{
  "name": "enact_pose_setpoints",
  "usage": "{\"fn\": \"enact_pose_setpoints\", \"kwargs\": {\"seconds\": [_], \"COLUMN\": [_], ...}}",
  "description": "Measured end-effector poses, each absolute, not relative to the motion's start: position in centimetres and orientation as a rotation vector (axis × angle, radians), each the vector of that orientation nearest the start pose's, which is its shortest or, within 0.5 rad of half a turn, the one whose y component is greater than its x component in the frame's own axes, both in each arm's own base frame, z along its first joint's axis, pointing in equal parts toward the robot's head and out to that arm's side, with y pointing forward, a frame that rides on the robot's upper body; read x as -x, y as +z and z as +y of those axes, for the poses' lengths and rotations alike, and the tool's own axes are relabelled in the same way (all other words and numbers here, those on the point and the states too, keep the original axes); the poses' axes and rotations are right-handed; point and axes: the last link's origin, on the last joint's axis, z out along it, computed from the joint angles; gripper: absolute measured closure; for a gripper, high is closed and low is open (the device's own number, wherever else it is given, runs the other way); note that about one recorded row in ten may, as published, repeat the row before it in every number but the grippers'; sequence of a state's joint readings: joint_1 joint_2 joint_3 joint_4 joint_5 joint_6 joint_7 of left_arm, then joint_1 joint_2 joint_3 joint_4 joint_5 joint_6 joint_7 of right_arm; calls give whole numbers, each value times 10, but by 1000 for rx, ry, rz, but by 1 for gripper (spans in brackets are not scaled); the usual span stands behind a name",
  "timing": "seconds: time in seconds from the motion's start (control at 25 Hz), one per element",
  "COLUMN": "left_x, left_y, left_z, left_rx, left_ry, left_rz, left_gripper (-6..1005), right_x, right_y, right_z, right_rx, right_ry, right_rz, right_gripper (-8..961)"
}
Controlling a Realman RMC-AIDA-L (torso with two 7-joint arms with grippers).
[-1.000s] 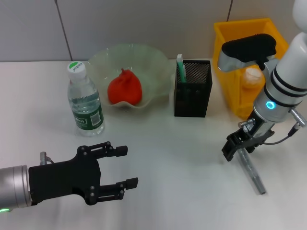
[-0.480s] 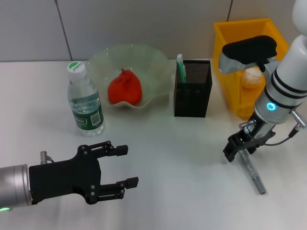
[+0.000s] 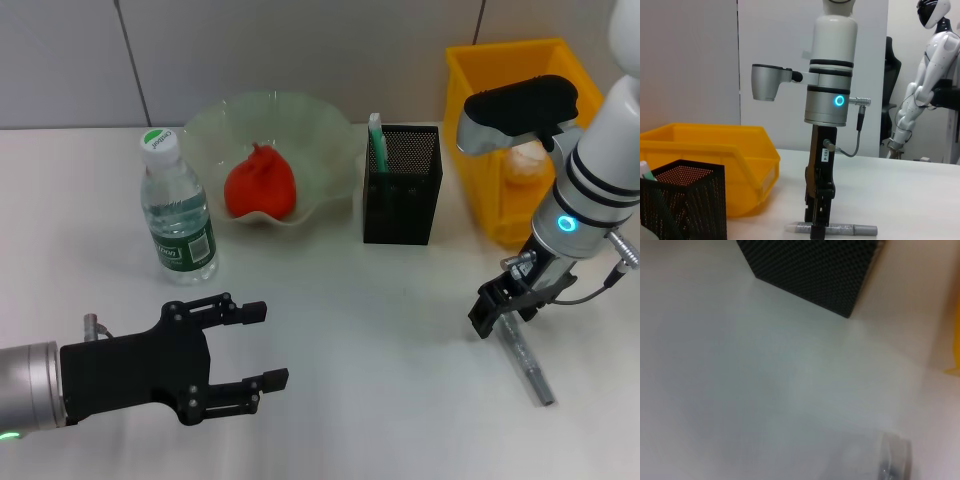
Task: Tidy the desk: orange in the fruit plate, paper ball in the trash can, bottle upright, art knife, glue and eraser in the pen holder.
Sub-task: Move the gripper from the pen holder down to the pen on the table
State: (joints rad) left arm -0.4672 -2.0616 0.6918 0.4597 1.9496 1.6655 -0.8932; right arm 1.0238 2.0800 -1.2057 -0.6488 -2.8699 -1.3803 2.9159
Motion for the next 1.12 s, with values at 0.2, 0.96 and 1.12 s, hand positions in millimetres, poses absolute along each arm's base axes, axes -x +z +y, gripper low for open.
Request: {"fn": "enact_pose_setpoints", "kwargs": {"seconds": [0.2,0.96,1.12], "left_x": [278,277,277], "left_y": [-22,-22,-22], "left_z": [284,284,284], "left_rx": [2771,2772,2772], "left_ry": [-828,-829,-830], "left_rz": [-199,-196,-196], "left_gripper": [246,247,247], "right_x": [-194,-195,-196], "right_y": [-37,-37,-38], "right_z": [408,407,406], "right_rx": [2196,2195,2194], "right_ry": [-732,-740,-748], "right_rz": [1392,1398,1403], "right_gripper": [438,493,510]}}
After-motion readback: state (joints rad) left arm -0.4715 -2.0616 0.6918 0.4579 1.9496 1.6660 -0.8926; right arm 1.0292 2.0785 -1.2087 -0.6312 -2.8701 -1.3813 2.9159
